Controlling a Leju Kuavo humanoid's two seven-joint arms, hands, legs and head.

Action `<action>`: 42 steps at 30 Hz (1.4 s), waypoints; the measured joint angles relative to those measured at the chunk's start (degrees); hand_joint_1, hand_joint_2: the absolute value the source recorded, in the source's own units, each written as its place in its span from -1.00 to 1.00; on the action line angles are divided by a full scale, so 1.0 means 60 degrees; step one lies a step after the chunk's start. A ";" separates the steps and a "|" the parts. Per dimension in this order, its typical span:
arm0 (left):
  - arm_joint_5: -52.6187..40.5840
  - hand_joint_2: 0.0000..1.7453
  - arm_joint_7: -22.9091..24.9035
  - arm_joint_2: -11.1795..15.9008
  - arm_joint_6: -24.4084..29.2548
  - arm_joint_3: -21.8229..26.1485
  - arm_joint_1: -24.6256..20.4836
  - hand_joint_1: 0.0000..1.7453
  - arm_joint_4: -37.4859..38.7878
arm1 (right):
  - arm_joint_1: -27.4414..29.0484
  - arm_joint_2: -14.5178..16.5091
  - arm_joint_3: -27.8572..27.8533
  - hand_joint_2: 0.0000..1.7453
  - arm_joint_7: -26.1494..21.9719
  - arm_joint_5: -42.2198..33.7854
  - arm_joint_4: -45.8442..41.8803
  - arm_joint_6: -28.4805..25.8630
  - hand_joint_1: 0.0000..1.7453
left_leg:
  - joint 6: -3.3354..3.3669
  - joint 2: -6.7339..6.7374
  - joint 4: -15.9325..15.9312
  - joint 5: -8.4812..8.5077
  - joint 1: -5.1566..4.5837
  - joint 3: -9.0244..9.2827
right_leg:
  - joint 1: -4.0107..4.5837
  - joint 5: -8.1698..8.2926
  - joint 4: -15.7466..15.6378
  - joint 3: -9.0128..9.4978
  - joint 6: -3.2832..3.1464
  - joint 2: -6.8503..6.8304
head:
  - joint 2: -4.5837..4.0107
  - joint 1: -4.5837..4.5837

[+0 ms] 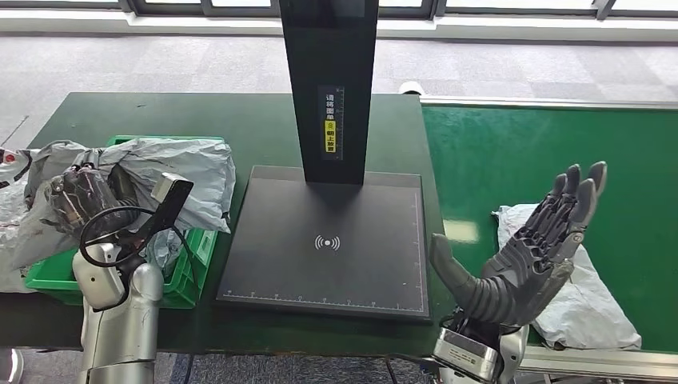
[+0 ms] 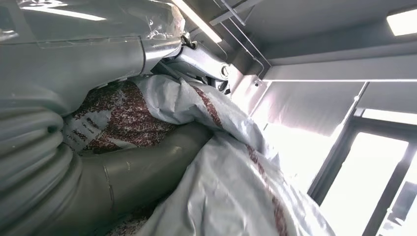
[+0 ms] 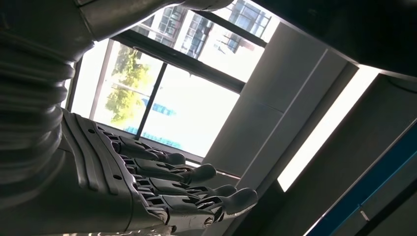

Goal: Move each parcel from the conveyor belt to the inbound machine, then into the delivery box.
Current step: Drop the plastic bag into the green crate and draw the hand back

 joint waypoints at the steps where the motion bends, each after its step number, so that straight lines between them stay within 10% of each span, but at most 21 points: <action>1: 0.0006 1.00 0.0000 0.0027 0.0000 0.0048 -0.0011 1.00 0.0096 | 0.0005 0.0000 0.0000 1.00 0.0000 0.0002 -0.0011 0.0000 -1.00 | 0.0000 -0.0003 0.0000 0.0000 0.0000 -0.0001 | 0.0000 0.0000 0.0000 0.0002 0.0000 -0.0004 | 0.0000 0.0000; 17: 0.0044 1.00 0.0331 0.0268 0.0000 0.0520 -0.0286 1.00 0.1184 | 0.0042 0.0000 -0.0002 1.00 0.0000 0.0042 -0.0029 -0.0003 -1.00 | -0.0001 -0.0001 0.0000 0.0000 0.0001 0.0001 | 0.0001 0.0000 0.0001 0.0000 0.0000 0.0001 | 0.0000 0.0000; 27: -0.0160 1.00 0.0643 0.0679 -0.0009 0.0878 -0.0869 0.62 0.3070 | 0.0085 0.0000 -0.0015 1.00 0.0000 0.0104 -0.0029 -0.0003 -1.00 | -0.0006 -0.0001 0.0000 0.0003 0.0000 0.0001 | -0.0001 0.0000 0.0004 0.0001 0.0000 0.0002 | 0.0000 0.0000; 32: -0.0193 1.00 0.0716 0.0758 -0.0079 0.0880 -0.0980 -1.00 0.3463 | 0.0086 0.0000 -0.0015 1.00 0.0000 0.0114 -0.0028 -0.0001 -1.00 | -0.0005 -0.0001 0.0000 0.0003 0.0000 0.0001 | -0.0001 0.0000 0.0002 0.0001 0.0000 0.0001 | 0.0000 0.0000; 36: -0.0379 1.00 0.0955 0.0827 -0.0394 0.0882 -0.1095 -1.00 0.3777 | 0.0087 0.0000 -0.0015 1.00 0.0015 0.0118 -0.0026 0.0001 -1.00 | -0.0005 -0.0002 0.0000 0.0003 0.0000 0.0001 | -0.0001 0.0000 0.0003 0.0001 0.0000 -0.0001 | 0.0000 0.0000; 40: -0.0291 -1.00 0.1094 0.0881 -0.0435 0.0903 -0.1212 -1.00 0.4122 | 0.0089 0.0000 -0.0020 1.00 0.0023 0.0112 -0.0021 -0.0001 -1.00 | -0.0006 -0.0002 0.0000 0.0003 0.0001 0.0001 | 0.0000 0.0000 0.0004 0.0003 0.0000 -0.0002 | 0.0000 0.0000; 42: 0.0072 -1.00 0.0973 0.0897 -0.0289 0.0959 -0.1251 -1.00 0.4236 | 0.0096 0.0000 -0.0022 1.00 0.0025 0.0095 -0.0005 -0.0001 -1.00 | -0.0006 -0.0002 0.0000 0.0004 0.0001 0.0002 | 0.0000 0.0000 0.0005 0.0004 0.0000 -0.0002 | 0.0000 0.0000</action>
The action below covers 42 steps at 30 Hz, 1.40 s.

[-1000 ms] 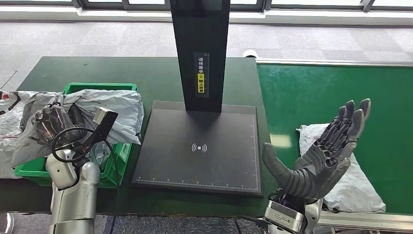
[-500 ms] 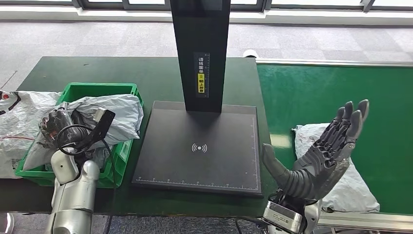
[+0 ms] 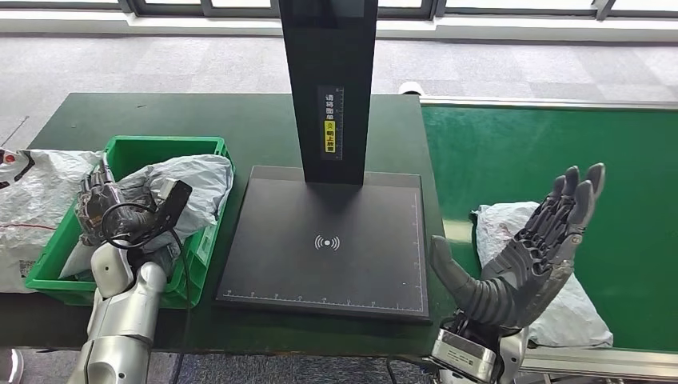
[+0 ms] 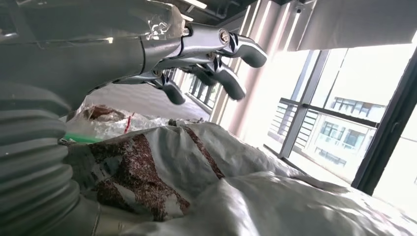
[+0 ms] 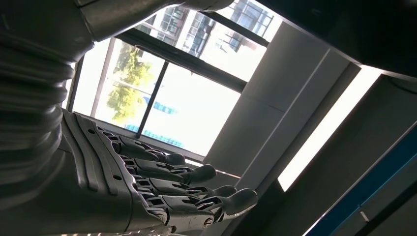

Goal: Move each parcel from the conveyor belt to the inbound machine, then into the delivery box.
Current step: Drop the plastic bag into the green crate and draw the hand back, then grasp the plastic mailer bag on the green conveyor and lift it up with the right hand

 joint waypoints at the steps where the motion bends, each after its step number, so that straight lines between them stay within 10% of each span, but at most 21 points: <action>1: 0.0248 -1.00 -0.0130 0.0004 0.0094 0.0033 -0.0005 -1.00 0.0027 | 0.0004 0.0000 0.0000 1.00 0.0000 -0.0010 0.0014 0.0000 -1.00 | 0.0000 0.0000 0.0000 0.0000 0.0000 0.0000 | 0.0000 0.0000 0.0000 0.0000 0.0000 0.0000 | 0.0000 0.0000; 16: 0.1767 -1.00 -0.1280 -0.0272 0.0290 0.0080 0.0422 -1.00 -0.1061 | 0.0087 0.0000 -0.0137 1.00 0.0001 0.0057 0.0267 0.0002 -1.00 | 0.0000 -0.0001 0.0000 -0.0001 -0.0001 -0.0001 | -0.0001 0.0000 -0.0001 0.0000 0.0000 0.0002 | 0.0000 0.0000; 35: 0.3773 -1.00 -0.4150 -0.2247 0.0318 0.0137 0.3017 -1.00 -0.5967 | 0.0525 0.0043 -0.0754 1.00 0.0001 0.0314 0.0285 0.0002 -1.00 | 0.0000 -0.0001 0.0000 -0.0011 -0.0001 -0.0001 | 0.0000 -0.0004 -0.0009 0.0002 0.0002 -0.0002 | 0.0000 0.0000; 39: 0.4149 1.00 -0.4426 -0.2310 0.0318 0.0215 0.3102 -1.00 -0.6256 | 0.0545 0.0052 -0.0861 1.00 0.0037 0.0430 0.0285 0.0002 -1.00 | -0.0004 -0.0001 0.0000 -0.0008 0.0002 0.0003 | 0.0003 -0.0003 -0.0004 0.0006 0.0000 -0.0003 | 0.0000 0.0000; 42: 0.6174 1.00 -0.5331 -0.2311 -0.0064 0.0141 0.3394 -1.00 -0.6641 | 0.0581 0.0061 -0.1199 1.00 0.0759 0.1459 0.0367 0.0002 -1.00 | -0.0005 0.0001 -0.0001 -0.0011 0.0002 0.0006 | 0.0002 -0.0006 -0.0005 0.0004 0.0000 0.0003 | 0.0000 0.0001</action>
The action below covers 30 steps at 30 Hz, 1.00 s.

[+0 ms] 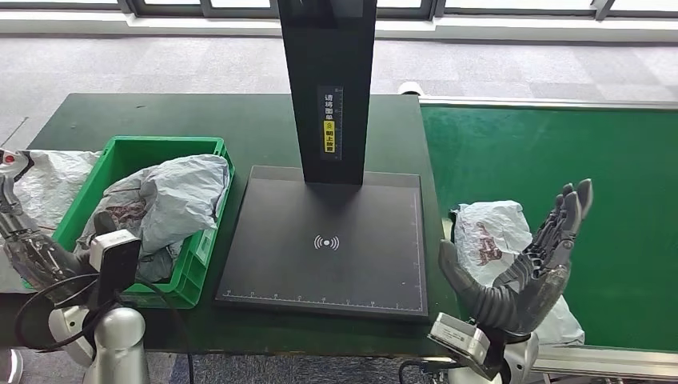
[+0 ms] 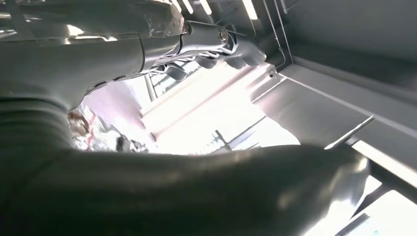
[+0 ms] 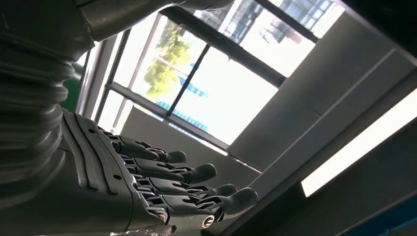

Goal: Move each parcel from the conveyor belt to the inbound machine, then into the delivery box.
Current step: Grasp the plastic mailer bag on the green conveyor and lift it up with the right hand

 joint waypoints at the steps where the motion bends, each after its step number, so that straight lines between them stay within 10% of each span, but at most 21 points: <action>1: 0.1411 1.00 -0.0492 0.0016 -0.0592 -0.0141 0.0201 -1.00 -0.0155 | -0.0021 0.0001 -0.0235 1.00 0.0514 0.0685 0.0140 0.0000 -1.00 | -0.0001 0.0001 0.0000 -0.0002 0.0000 0.0001 | -0.0001 -0.0001 -0.0002 0.0000 0.0000 0.0002 | 0.0000 0.0000; 5: 0.7210 1.00 -0.1837 0.0091 -0.4503 -0.0940 0.1073 -1.00 -0.0566 | -0.0669 -0.0146 -0.1930 1.00 0.2277 0.2997 0.1614 0.0018 -1.00 | 0.0003 -0.0014 0.0001 -0.0005 -0.0003 -0.0008 | -0.0004 -0.0004 -0.0012 0.0008 0.0006 -0.0015 | 0.0000 0.0001; 14: 0.8734 1.00 -0.2176 0.0083 -0.7725 -0.1526 0.1840 -1.00 -0.1087 | -0.1875 -0.0896 -0.3587 1.00 0.4148 0.3319 0.4653 0.0430 -1.00 | 0.0010 -0.0013 0.0008 -0.0005 -0.0011 -0.0003 | -0.0012 0.0004 -0.0015 0.0012 0.0017 -0.0013 | 0.0000 0.0001; 30: 0.8511 1.00 -0.2198 0.0006 -0.8148 -0.2052 0.2244 -1.00 -0.1660 | -0.3105 -0.2026 -0.3919 1.00 0.6708 0.4291 0.7524 0.2181 -1.00 | 0.0010 -0.0014 0.0009 -0.0005 -0.0007 -0.0003 | -0.0009 0.0005 -0.0015 0.0016 0.0018 -0.0014 | 0.0000 0.0003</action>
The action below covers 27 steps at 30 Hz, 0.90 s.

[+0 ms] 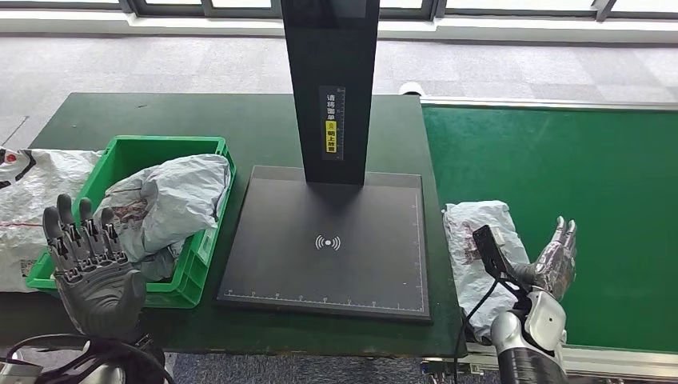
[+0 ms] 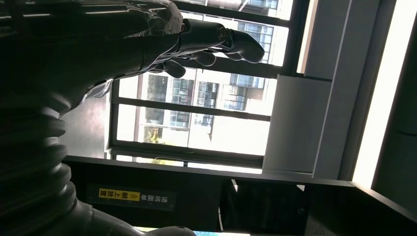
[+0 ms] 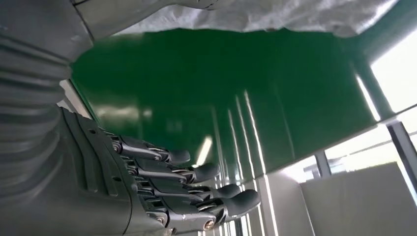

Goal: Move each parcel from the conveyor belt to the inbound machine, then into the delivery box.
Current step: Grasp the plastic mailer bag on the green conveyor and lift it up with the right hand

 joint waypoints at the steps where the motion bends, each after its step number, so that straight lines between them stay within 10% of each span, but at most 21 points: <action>1: -0.0039 1.00 -0.0001 0.0003 0.0015 -0.0011 0.0000 -1.00 -0.0001 | -0.0042 -0.0035 -0.0019 1.00 -0.0017 -0.0088 0.0146 0.0331 -1.00 | 0.0000 0.0000 0.0000 0.0000 0.0000 0.0000 | 0.0000 0.0000 0.0000 0.0000 0.0000 0.0000 | 0.0000 0.0000; 20: -0.0566 1.00 -0.0005 0.0053 0.0170 -0.0086 -0.0066 -1.00 0.0036 | -0.0417 -0.0254 -0.0045 1.00 0.0242 -0.0154 0.1556 0.2272 -1.00 | 0.0000 0.0000 0.0000 0.0000 0.0001 -0.0001 | 0.0001 0.0000 0.0000 -0.0003 0.0000 0.0000 | 0.0000 0.0000; 21: -0.0676 1.00 -0.0005 0.0058 0.0227 -0.0087 -0.0093 -1.00 0.0051 | -0.0433 -0.0258 -0.0044 1.00 0.0298 -0.0098 0.1637 0.2401 -0.78 | 0.0001 0.0000 0.0000 0.0000 0.0001 -0.0001 | 0.0001 0.0000 0.0000 -0.0003 0.0000 0.0000 | 0.0000 0.0000; 24: -0.0944 1.00 -0.0005 0.0093 0.0335 -0.0118 -0.0196 -1.00 0.0101 | -0.0452 -0.0263 -0.0027 1.00 0.0360 0.0053 0.1818 0.2904 0.72 | 0.0001 0.0000 0.0000 0.0000 0.0001 0.0000 | 0.0002 0.0000 0.0001 -0.0003 0.0000 -0.0001 | 0.0000 0.0000; 27: -0.1087 1.00 -0.0005 0.0128 0.0382 -0.0202 -0.0312 -1.00 0.0164 | -0.0451 -0.0281 0.0033 1.00 0.0275 0.0088 0.1955 0.3347 1.00 | 0.0000 0.0000 0.0000 0.0000 0.0002 0.0000 | 0.0002 0.0000 0.0001 -0.0003 -0.0001 0.0000 | 0.0000 -0.0001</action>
